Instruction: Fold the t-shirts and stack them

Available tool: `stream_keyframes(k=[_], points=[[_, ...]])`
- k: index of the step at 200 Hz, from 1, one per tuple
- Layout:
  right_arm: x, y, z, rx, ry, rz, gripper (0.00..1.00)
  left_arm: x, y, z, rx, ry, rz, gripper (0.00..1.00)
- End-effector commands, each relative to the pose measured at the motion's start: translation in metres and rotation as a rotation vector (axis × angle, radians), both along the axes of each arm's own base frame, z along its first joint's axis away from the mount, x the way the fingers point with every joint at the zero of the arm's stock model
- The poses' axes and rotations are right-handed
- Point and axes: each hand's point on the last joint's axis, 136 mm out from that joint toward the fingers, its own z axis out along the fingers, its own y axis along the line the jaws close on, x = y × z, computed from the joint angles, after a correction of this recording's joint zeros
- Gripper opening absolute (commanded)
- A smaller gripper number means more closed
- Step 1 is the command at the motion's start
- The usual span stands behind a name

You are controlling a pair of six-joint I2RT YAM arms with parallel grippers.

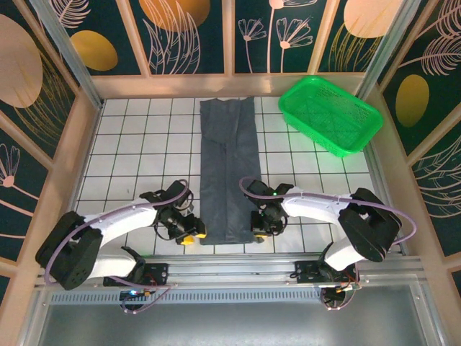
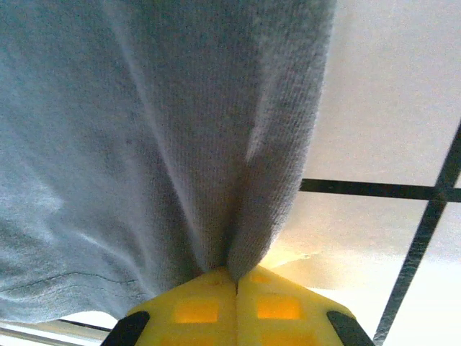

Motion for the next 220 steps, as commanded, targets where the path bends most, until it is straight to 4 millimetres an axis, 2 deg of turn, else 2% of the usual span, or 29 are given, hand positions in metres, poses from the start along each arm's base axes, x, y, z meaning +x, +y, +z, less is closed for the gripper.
stream_keyframes(k=[1,23,58,84,102,116,128,139,153,195,220], points=[[-0.009,0.001,-0.001,0.009,0.026,-0.021,0.03,0.006,-0.015,0.0,-0.041,-0.004,-0.005,0.46],[-0.01,0.0,-0.001,0.006,0.026,-0.027,0.02,0.004,-0.022,-0.002,-0.037,0.005,-0.044,0.42],[-0.014,-0.002,-0.001,0.008,0.026,-0.03,0.0,0.008,-0.026,-0.003,-0.034,-0.005,-0.051,0.23],[-0.016,0.0,0.003,0.029,0.024,-0.026,0.0,0.011,-0.029,-0.003,-0.039,-0.008,-0.049,0.16],[-0.018,0.0,0.003,0.035,0.027,-0.015,0.0,0.012,-0.03,-0.004,-0.041,-0.007,-0.048,0.16],[-0.019,0.0,0.003,0.038,0.032,-0.01,0.0,0.012,-0.03,-0.004,-0.041,-0.009,-0.047,0.22],[-0.019,0.0,0.002,0.036,0.035,-0.008,0.0,0.013,-0.031,-0.004,-0.042,-0.01,-0.048,0.22],[-0.02,0.0,0.002,0.036,0.036,-0.006,0.0,0.013,-0.03,-0.005,-0.038,-0.009,-0.049,0.15],[-0.02,-0.001,0.002,0.033,0.037,-0.006,0.0,0.011,-0.029,-0.004,-0.036,-0.008,-0.054,0.0],[-0.026,0.002,0.013,0.061,0.053,-0.002,0.0,-0.006,-0.018,0.006,-0.033,0.009,-0.102,0.0],[-0.02,0.003,0.026,0.075,0.041,-0.022,0.0,0.001,-0.018,0.023,-0.042,-0.039,-0.07,0.0]])
